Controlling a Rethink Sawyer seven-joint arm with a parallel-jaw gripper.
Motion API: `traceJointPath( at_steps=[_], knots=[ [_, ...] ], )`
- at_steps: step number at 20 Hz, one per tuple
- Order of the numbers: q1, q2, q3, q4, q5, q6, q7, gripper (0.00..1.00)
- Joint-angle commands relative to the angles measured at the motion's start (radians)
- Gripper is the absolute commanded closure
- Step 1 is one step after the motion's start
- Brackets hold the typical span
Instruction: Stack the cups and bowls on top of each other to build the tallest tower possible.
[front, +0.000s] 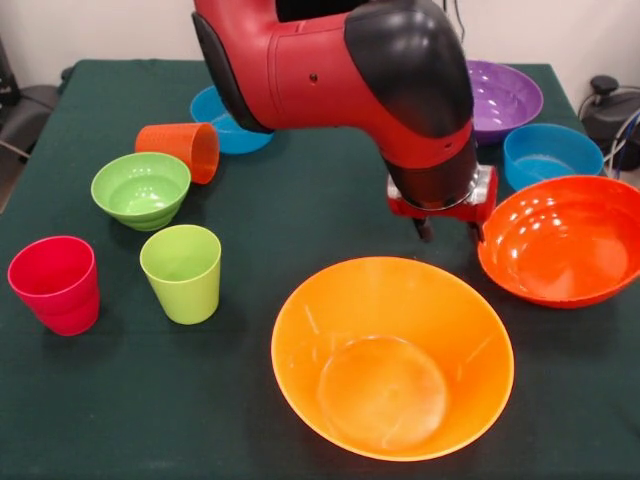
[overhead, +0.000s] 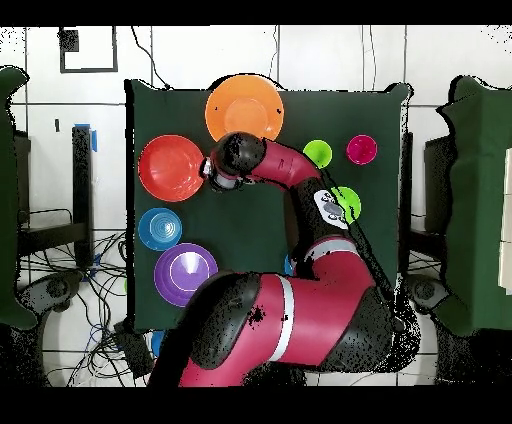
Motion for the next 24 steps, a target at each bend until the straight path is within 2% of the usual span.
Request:
traceJointPath(
  at_steps=[1,5,9,14,24],
  knots=[
    [0.035,-0.051,0.074,0.013,-0.051,0.087,-0.064,0.00],
    [0.042,-0.075,0.071,0.017,-0.045,0.102,-0.052,0.00],
    [0.050,-0.067,0.076,0.007,-0.035,0.102,-0.044,0.00],
    [0.056,-0.033,0.092,0.013,-0.027,0.048,-0.034,0.00],
    [0.084,-0.023,0.095,0.038,-0.011,-0.022,0.015,0.00]
  ],
)
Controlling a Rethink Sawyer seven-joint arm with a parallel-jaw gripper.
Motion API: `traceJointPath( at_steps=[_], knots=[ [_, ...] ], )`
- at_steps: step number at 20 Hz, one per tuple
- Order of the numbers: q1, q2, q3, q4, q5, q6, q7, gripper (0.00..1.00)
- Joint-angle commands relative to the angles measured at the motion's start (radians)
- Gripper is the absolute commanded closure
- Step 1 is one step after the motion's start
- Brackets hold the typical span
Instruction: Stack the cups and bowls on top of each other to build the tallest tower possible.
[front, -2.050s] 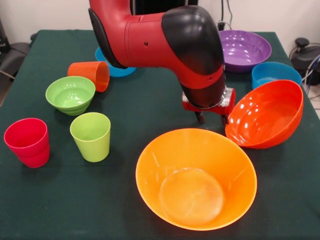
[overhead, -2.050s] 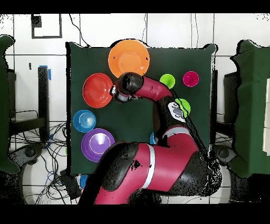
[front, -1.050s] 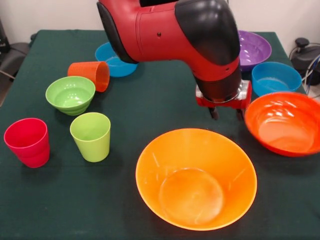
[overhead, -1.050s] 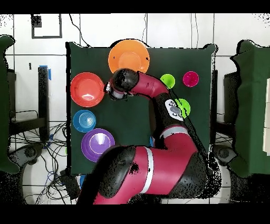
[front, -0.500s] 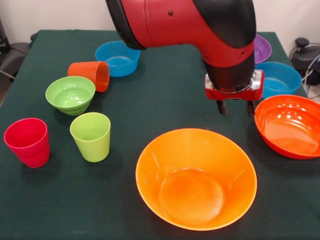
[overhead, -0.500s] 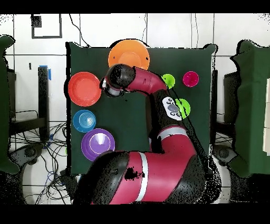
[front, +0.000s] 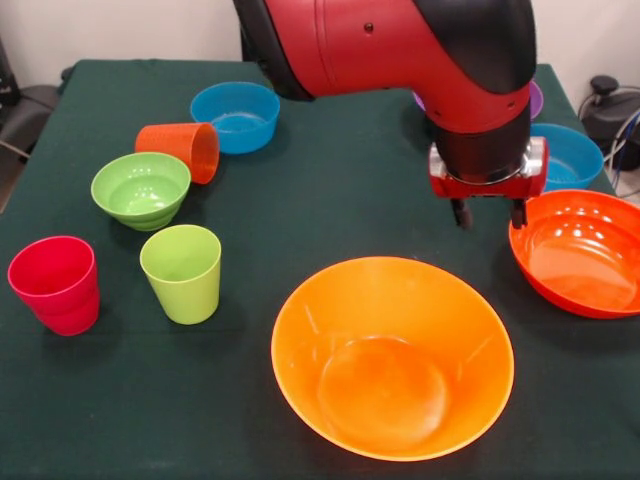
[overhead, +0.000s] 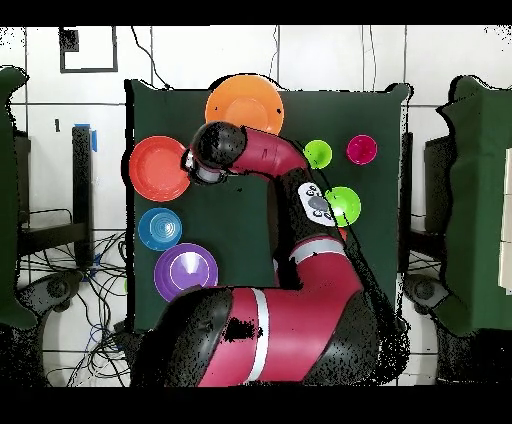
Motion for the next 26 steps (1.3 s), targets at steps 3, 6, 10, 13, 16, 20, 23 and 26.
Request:
traceJointPath(
  at_steps=[3,6,10,13,16,20,23,26],
  knots=[
    [0.039,0.059,0.086,0.030,-0.007,-0.060,0.024,0.00],
    [0.041,0.062,0.086,0.034,-0.004,-0.076,0.032,0.00],
    [0.055,0.104,0.079,0.006,-0.018,-0.121,0.034,0.00],
    [0.061,0.127,0.071,-0.017,-0.024,-0.136,0.031,0.00],
    [0.070,0.136,0.056,-0.033,-0.032,-0.144,0.035,0.00],
    [0.078,0.162,0.042,-0.066,-0.038,-0.147,0.032,0.00],
    [0.083,0.176,0.037,-0.081,-0.041,-0.149,0.028,0.00],
    [0.083,0.174,0.040,-0.077,-0.049,-0.168,0.017,1.00]
  ],
)
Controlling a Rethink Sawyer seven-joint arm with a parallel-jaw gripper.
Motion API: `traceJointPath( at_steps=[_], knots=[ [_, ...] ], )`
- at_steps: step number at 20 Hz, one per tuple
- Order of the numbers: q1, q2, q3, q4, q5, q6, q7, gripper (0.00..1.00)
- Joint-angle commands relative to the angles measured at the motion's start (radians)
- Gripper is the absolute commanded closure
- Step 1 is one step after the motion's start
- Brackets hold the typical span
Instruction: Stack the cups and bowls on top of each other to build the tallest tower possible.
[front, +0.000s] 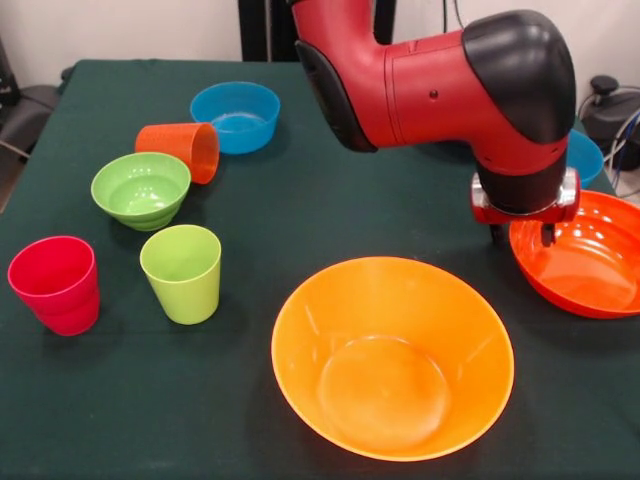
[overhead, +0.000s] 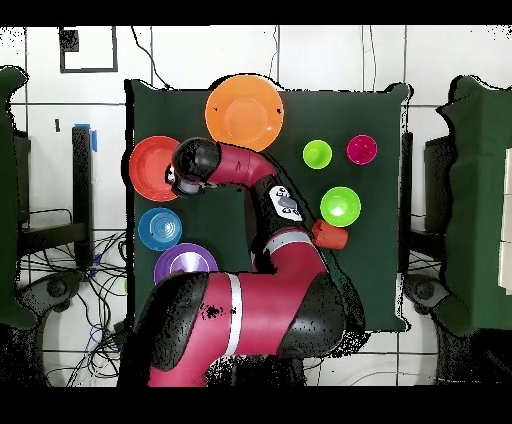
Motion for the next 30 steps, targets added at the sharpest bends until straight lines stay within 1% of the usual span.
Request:
traceJointPath(
  at_steps=[1,3,6,10,14,17,20,22,24,25,26,29,30],
  knots=[
    [0.019,0.061,0.034,-0.053,-0.050,-0.094,0.014,1.00],
    [0.021,0.060,0.034,-0.055,-0.049,-0.088,0.013,1.00],
    [0.033,0.044,0.018,-0.051,-0.025,-0.090,0.071,1.00],
    [0.025,0.013,0.017,-0.066,-0.017,-0.068,0.074,1.00],
    [0.002,-0.058,0.022,-0.057,0.021,0.032,0.093,1.00],
    [-0.008,-0.094,0.020,-0.086,0.045,0.142,0.104,1.00],
    [-0.008,-0.098,0.007,-0.169,0.053,0.290,0.113,1.00],
    [-0.009,-0.092,0.004,-0.223,0.051,0.370,0.114,1.00],
    [-0.008,-0.091,-0.001,-0.262,0.039,0.425,0.106,1.00],
    [-0.008,-0.077,0.001,-0.306,0.038,0.470,0.108,1.00],
    [-0.007,-0.070,-0.001,-0.333,0.031,0.484,0.103,1.00],
    [-0.011,-0.017,0.009,-0.466,0.012,0.585,0.083,1.00],
    [-0.011,-0.008,0.008,-0.494,0.007,0.608,0.085,1.00]
  ],
)
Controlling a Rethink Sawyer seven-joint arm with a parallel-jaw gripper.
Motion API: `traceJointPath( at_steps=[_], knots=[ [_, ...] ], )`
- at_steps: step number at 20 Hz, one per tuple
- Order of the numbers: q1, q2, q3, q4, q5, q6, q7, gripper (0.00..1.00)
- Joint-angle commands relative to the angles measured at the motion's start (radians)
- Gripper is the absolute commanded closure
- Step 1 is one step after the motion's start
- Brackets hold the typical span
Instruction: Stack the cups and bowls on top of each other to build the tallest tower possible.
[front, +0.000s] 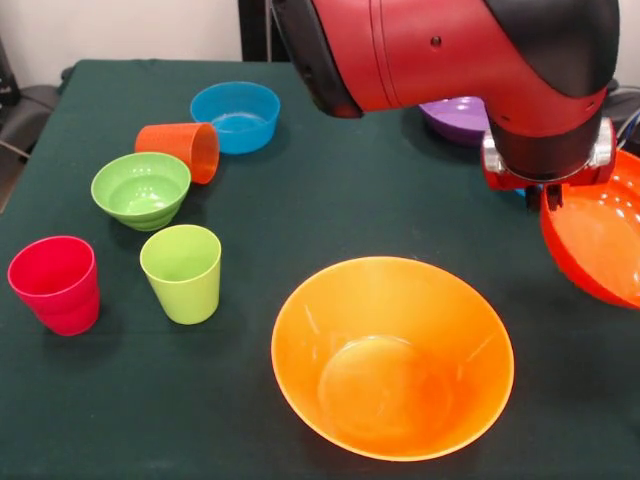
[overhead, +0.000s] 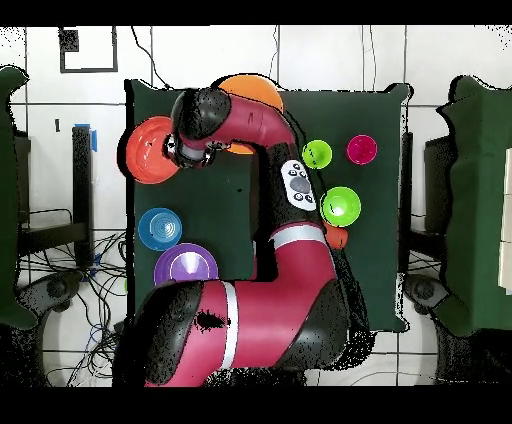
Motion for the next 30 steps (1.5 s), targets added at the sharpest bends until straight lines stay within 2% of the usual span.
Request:
traceJointPath(
  at_steps=[1,9,15,23,30],
  knots=[
    [-0.014,0.062,0.017,-0.298,-0.030,0.220,0.084,1.00],
    [-0.024,0.180,0.044,-0.550,-0.075,0.325,0.024,1.00],
    [-0.039,0.225,0.051,-0.669,-0.118,0.355,-0.034,1.00],
    [-0.062,0.229,0.058,-0.730,-0.171,0.413,-0.076,1.00],
    [-0.092,0.226,0.054,-0.697,-0.164,0.393,-0.118,1.00]
  ],
)
